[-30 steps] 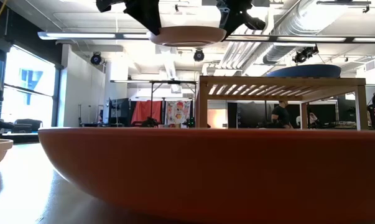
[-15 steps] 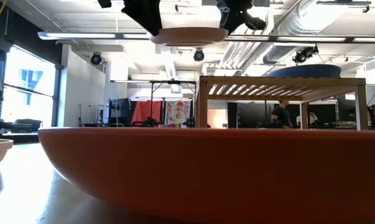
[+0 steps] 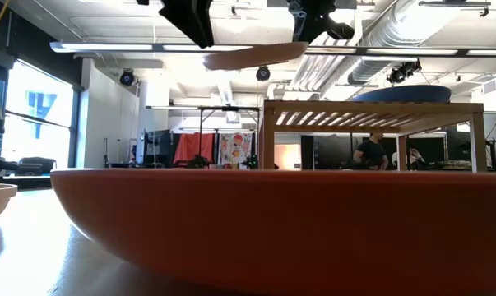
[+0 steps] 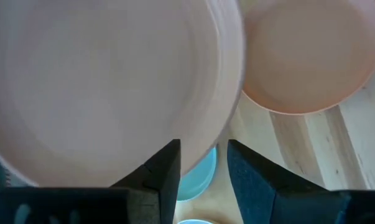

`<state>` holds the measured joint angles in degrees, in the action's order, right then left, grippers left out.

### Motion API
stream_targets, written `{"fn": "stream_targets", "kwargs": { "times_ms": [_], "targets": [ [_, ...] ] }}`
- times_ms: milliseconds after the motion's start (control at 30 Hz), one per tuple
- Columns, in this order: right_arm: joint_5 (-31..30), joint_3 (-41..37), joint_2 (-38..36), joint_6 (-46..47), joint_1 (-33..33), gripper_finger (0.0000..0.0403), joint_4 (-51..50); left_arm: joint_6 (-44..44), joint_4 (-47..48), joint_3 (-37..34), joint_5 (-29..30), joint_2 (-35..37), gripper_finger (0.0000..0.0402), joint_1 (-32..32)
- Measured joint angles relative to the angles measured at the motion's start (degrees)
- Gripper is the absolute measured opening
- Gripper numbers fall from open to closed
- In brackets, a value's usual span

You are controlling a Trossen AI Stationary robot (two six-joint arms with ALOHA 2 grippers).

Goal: Place and stack plates onto a shelf
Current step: Stack the pink plate on top of the blue plate on the shelf

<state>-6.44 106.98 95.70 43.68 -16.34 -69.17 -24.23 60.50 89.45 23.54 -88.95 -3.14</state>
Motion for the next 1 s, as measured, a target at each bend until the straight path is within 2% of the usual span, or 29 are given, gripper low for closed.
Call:
{"fn": "stream_targets", "kwargs": {
  "times_ms": [467,800,1000],
  "targets": [
    [-0.3,0.0,-0.7,-0.8,-3.6,0.0000,-4.2,1.3,2.8,0.0,-0.4,0.0,0.0115,0.0],
    [1.2,0.0,-7.5,-5.1,-8.6,0.0000,-11.4,1.7,2.9,0.0,-0.4,0.0,0.0115,0.2],
    [4.0,0.0,-12.1,-10.0,-14.3,0.0000,-14.8,1.7,2.9,0.0,-0.4,0.0,0.0115,1.4]
  ]
}}
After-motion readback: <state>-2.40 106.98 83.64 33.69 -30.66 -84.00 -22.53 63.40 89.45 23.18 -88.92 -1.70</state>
